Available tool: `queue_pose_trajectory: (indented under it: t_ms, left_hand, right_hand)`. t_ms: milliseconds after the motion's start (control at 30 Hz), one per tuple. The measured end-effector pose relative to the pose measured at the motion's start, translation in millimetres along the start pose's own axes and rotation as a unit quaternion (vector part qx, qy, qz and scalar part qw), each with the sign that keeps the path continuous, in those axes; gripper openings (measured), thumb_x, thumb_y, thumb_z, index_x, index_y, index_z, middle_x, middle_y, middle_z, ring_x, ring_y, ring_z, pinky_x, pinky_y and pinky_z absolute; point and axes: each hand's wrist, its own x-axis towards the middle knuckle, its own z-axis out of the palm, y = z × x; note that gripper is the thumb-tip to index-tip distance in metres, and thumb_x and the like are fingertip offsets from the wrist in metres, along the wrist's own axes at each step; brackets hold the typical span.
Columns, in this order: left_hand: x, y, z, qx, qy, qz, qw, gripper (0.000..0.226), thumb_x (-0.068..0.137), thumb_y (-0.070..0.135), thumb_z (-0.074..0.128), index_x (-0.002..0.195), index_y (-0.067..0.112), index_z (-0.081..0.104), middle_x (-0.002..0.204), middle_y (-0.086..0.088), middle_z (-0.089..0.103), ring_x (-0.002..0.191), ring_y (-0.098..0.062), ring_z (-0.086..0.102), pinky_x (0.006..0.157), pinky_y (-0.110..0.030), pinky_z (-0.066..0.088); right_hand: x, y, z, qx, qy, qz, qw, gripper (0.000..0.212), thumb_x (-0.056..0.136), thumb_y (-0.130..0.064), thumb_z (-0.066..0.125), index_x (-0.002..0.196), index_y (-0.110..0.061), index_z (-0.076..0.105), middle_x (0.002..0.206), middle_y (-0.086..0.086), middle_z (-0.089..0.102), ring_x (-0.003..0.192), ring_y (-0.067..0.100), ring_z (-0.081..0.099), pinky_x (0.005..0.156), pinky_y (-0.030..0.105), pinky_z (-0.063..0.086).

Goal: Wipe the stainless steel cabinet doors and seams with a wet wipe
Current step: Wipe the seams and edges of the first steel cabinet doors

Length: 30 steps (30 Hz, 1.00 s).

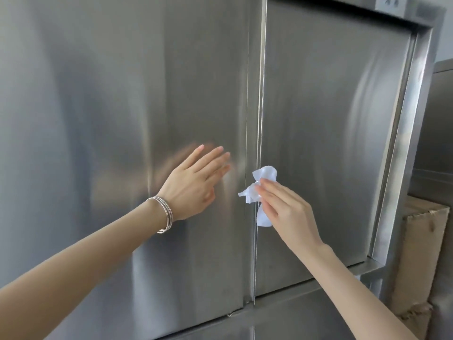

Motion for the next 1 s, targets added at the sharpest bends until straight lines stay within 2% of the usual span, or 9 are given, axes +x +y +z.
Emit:
queue_pose_trajectory:
  t_ms: [267, 400, 533, 633, 767, 867, 933, 1000]
  left_hand:
    - [67.2, -44.7, 3.6, 0.037, 0.066, -0.044, 0.996, 0.063, 0.080, 0.021, 0.062, 0.138, 0.002, 0.048, 0.150, -0.012, 0.038, 0.141, -0.029, 0.032, 0.115, -0.051, 0.025]
    - [100.8, -57.7, 0.0, 0.063, 0.070, -0.057, 0.994, 0.064, 0.086, 0.032, 0.042, 0.142, 0.002, 0.042, 0.154, -0.011, 0.032, 0.144, -0.026, 0.025, 0.118, -0.049, 0.019]
    - [116.3, -60.2, 5.6, 0.072, 0.065, -0.087, 0.992, 0.066, 0.088, 0.037, 0.037, 0.145, 0.003, 0.037, 0.156, -0.010, 0.028, 0.146, -0.026, 0.021, 0.119, -0.048, 0.014]
    - [117.1, -60.2, 12.9, 0.087, 0.071, -0.097, 0.989, 0.065, 0.091, 0.038, 0.036, 0.148, 0.006, 0.032, 0.157, -0.008, 0.024, 0.147, -0.024, 0.017, 0.120, -0.047, 0.013]
    - [121.2, -64.5, 12.6, 0.080, 0.099, -0.098, 0.987, 0.060, 0.090, 0.032, 0.041, 0.145, 0.008, 0.038, 0.155, -0.006, 0.030, 0.145, -0.023, 0.023, 0.119, -0.047, 0.018]
    - [122.8, -65.1, 15.1, 0.083, 0.124, -0.099, 0.984, 0.056, 0.090, 0.026, 0.045, 0.143, 0.008, 0.042, 0.153, -0.006, 0.034, 0.144, -0.022, 0.027, 0.118, -0.046, 0.020]
    - [122.3, -65.1, 17.1, 0.089, 0.136, -0.099, 0.982, 0.056, 0.090, 0.025, 0.045, 0.143, 0.008, 0.042, 0.153, -0.005, 0.034, 0.144, -0.021, 0.027, 0.118, -0.046, 0.021]
    - [121.6, -65.2, 18.3, 0.090, 0.138, -0.099, 0.981, 0.056, 0.091, 0.026, 0.045, 0.144, 0.009, 0.041, 0.153, -0.004, 0.033, 0.144, -0.021, 0.026, 0.118, -0.046, 0.021]
  right_hand:
    - [68.8, 46.5, 35.3, -0.001, 0.091, -0.069, 0.993, 0.023, 0.079, 0.005, 0.071, 0.102, -0.001, 0.072, 0.112, 0.008, 0.069, 0.106, 0.020, 0.065, 0.086, 0.033, 0.055]
    - [105.5, 62.6, 54.0, -0.028, 0.098, -0.080, 0.992, 0.029, 0.077, 0.010, 0.071, 0.104, 0.003, 0.070, 0.113, 0.012, 0.068, 0.106, 0.024, 0.065, 0.087, 0.038, 0.055]
    - [111.5, 63.1, 72.4, -0.049, 0.101, -0.079, 0.991, 0.028, 0.092, -0.009, 0.056, 0.116, 0.005, 0.063, 0.124, 0.017, 0.060, 0.120, 0.028, 0.055, 0.098, 0.045, 0.048]
    - [114.0, 69.9, 79.7, -0.078, 0.093, -0.093, 0.988, 0.032, 0.096, -0.016, 0.049, 0.119, 0.003, 0.061, 0.130, 0.015, 0.056, 0.126, 0.027, 0.048, 0.101, 0.046, 0.044]
    - [167.5, 91.8, 72.7, -0.068, 0.140, -0.139, 0.978, 0.026, 0.095, -0.010, 0.052, 0.113, 0.002, 0.066, 0.124, 0.013, 0.062, 0.121, 0.025, 0.054, 0.100, 0.045, 0.046]
    - [194.9, 101.9, 69.9, 0.007, 0.189, -0.155, 0.970, 0.021, 0.092, -0.003, 0.056, 0.108, 0.004, 0.068, 0.118, 0.012, 0.066, 0.116, 0.022, 0.059, 0.099, 0.039, 0.047]
    - [196.2, 105.9, 71.4, 0.048, 0.205, -0.145, 0.967, 0.025, 0.090, 0.002, 0.058, 0.114, 0.003, 0.065, 0.121, 0.010, 0.064, 0.117, 0.019, 0.058, 0.100, 0.033, 0.047]
    - [192.9, 108.0, 74.0, 0.040, 0.198, -0.152, 0.968, 0.035, 0.088, 0.007, 0.060, 0.123, 0.003, 0.058, 0.128, 0.012, 0.058, 0.122, 0.022, 0.054, 0.100, 0.035, 0.046]
